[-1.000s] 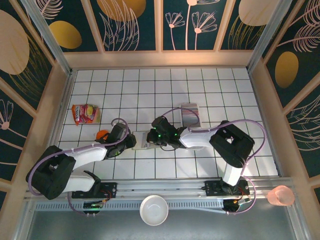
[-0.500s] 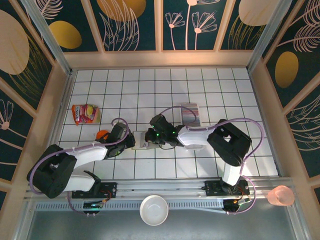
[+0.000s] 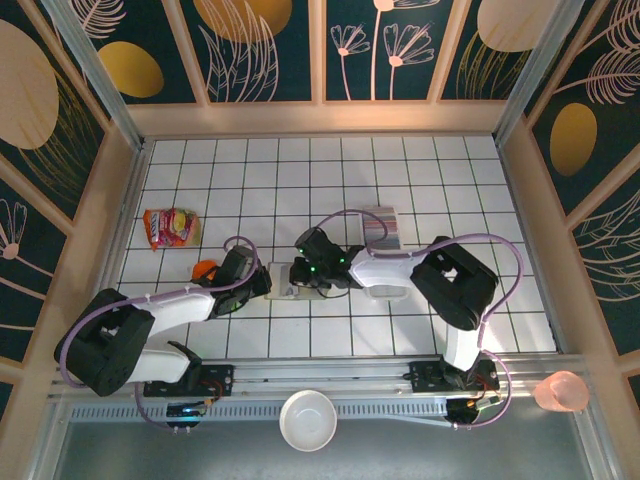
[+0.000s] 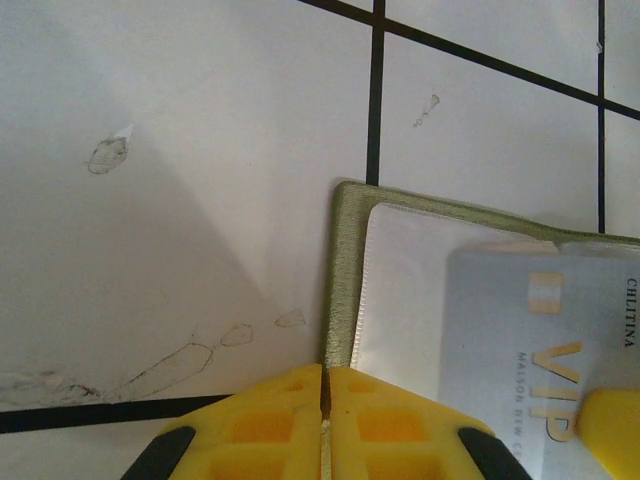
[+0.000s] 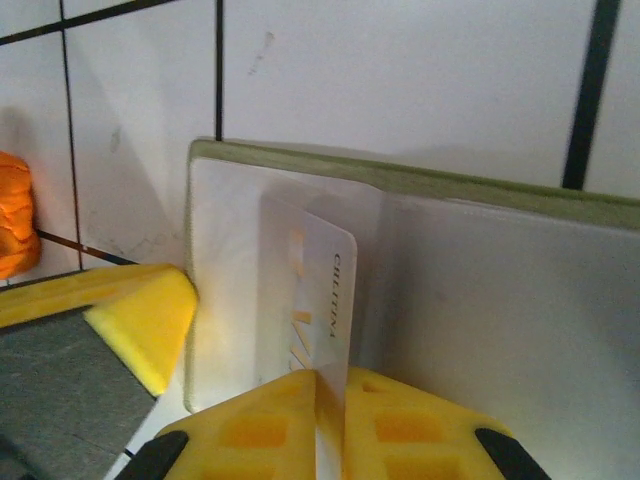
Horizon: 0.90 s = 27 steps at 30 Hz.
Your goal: Put the credit cards into the card holder
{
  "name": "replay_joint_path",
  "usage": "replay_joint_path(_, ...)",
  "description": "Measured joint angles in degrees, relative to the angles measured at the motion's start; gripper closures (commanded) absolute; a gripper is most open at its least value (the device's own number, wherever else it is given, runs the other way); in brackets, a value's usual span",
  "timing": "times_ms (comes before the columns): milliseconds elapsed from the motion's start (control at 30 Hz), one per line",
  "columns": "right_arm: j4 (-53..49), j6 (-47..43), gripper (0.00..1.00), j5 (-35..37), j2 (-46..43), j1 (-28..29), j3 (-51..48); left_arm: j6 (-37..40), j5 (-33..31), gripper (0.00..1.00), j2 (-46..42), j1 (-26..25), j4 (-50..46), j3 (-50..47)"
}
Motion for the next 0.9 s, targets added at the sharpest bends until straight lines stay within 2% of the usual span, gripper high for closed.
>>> replay_joint_path(400,-3.3,-1.0,0.86,0.7,2.0,0.8,3.5,0.0,0.1,0.93,0.0,0.0,1.4,-0.7)
replay_joint_path(633,-4.5,-1.1,0.78,2.4,2.0,1.2,3.6,0.0,0.1,0.93,-0.2,0.0,1.9,-1.1)
replay_joint_path(800,-6.2,-1.5,0.77,3.2,2.0,1.4,4.3,0.0,0.4,0.93,-0.3,0.0,2.1,-1.3)
replay_joint_path(900,-6.7,-1.9,0.69,3.5,2.0,1.5,4.3,0.0,1.0,0.93,-0.3,0.0,2.2,-1.4)
